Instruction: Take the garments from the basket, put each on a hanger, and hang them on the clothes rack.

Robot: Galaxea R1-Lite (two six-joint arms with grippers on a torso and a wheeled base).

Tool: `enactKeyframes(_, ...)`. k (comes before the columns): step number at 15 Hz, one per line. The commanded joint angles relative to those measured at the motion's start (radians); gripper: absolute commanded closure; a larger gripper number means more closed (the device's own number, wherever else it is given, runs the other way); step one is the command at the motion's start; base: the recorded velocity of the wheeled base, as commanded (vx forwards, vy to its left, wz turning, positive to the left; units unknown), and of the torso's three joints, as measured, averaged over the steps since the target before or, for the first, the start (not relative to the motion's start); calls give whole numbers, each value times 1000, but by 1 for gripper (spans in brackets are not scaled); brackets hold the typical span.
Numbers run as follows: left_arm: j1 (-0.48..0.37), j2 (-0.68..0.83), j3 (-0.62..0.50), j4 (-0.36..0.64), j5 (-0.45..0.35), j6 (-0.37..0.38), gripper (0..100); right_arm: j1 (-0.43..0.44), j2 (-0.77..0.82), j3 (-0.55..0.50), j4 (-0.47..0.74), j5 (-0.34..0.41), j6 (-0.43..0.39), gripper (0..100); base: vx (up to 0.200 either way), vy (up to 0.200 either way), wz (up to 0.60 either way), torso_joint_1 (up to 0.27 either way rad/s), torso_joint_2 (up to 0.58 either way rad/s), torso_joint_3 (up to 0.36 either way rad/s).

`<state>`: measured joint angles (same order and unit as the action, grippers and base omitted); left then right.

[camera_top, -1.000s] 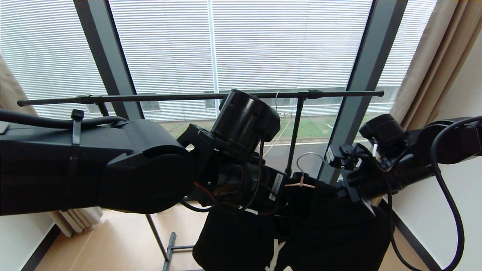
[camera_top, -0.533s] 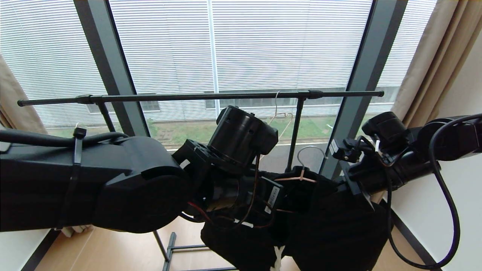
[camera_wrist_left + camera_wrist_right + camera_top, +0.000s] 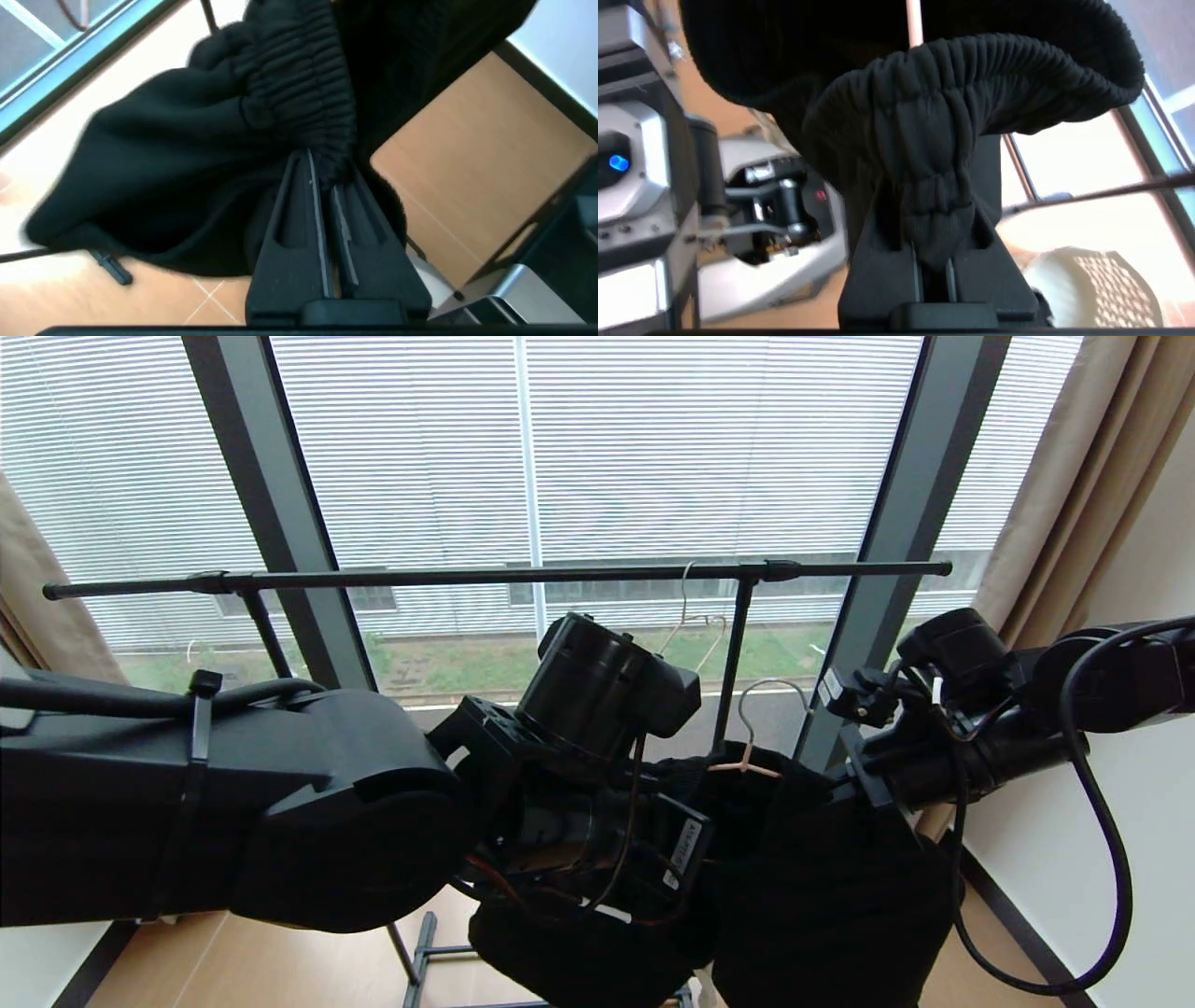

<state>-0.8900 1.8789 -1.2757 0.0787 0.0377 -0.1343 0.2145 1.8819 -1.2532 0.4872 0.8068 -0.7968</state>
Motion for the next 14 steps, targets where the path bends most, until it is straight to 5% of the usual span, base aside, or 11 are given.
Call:
enactKeyframes(1, 3, 3, 13, -27, -2, -1, 100, 0, 0, 0, -1, 14, 2, 100, 0, 0, 0, 0, 0, 0)
enactKeyframes(9, 20, 12, 44, -56, -21, 12, 100, 0, -23, 3, -1, 63, 7, 100, 0, 0, 0, 0, 0, 0)
enactKeyframes(10, 23, 17, 47, -57, -21, 18, 0, 0, -26, 3, -1, 63, 7, 100, 0, 0, 0, 0, 0, 0)
enactKeyframes(14, 33, 45, 47, -99, -19, 25, 0, 0, -29, 3, -1, 64, 7, 100, 0, 0, 0, 0, 0, 0)
